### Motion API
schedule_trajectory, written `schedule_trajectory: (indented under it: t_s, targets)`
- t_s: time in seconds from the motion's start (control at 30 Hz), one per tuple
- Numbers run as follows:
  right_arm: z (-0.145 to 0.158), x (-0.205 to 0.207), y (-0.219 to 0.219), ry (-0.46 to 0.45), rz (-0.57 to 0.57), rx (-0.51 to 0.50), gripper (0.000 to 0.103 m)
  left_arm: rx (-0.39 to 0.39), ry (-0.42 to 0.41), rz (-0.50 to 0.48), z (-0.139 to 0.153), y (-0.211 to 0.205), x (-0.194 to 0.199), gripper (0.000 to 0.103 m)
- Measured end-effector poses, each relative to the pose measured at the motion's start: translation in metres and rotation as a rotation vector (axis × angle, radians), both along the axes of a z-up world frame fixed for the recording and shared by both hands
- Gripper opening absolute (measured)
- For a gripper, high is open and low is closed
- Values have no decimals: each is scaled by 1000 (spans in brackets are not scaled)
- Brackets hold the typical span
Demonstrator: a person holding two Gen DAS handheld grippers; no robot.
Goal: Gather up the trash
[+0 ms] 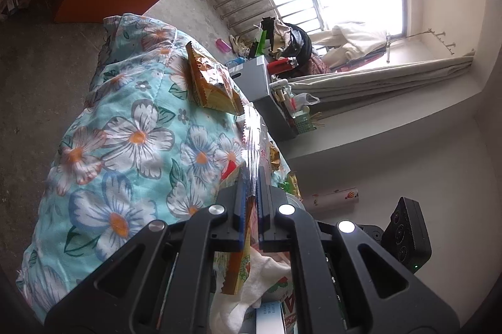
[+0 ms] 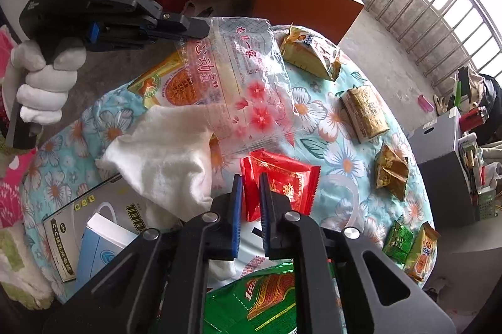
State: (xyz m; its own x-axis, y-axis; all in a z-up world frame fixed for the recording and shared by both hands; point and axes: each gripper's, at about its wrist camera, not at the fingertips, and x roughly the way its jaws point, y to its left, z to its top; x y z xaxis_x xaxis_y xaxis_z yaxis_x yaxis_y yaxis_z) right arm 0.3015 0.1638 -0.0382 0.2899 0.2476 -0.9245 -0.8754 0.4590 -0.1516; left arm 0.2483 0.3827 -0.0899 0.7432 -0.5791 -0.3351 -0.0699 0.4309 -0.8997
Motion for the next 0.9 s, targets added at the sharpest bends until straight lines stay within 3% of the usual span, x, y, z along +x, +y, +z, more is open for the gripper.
schedule_trajectory:
  t_s: [0.1, 0.23, 0.3, 0.57, 0.67, 0.77, 0.9]
  targets:
    - [10, 1, -8, -13, -29, 41, 7, -2, -19, 23, 0, 4, -4, 4]
    - [25, 5, -20, -25, -77, 93, 7, 135, -12, 67, 8, 4, -8, 5]
    - [31, 7, -26, -26, -97, 121, 6, 229, -7, 80, 12, 1, -9, 5]
    - [46, 10, -42, -15, -155, 208, 6, 753, -65, 68, 31, -42, -18, 6]
    - [49, 8, -44, -14, -159, 220, 6, 876, -41, 38, 26, -58, -19, 8]
    - [49, 6, -45, -9, -163, 225, 6, 905, -31, 41, 24, -61, -22, 11]
    - [49, 5, -47, -6, -166, 225, 6, 902, -103, 67, 37, -62, -33, 11]
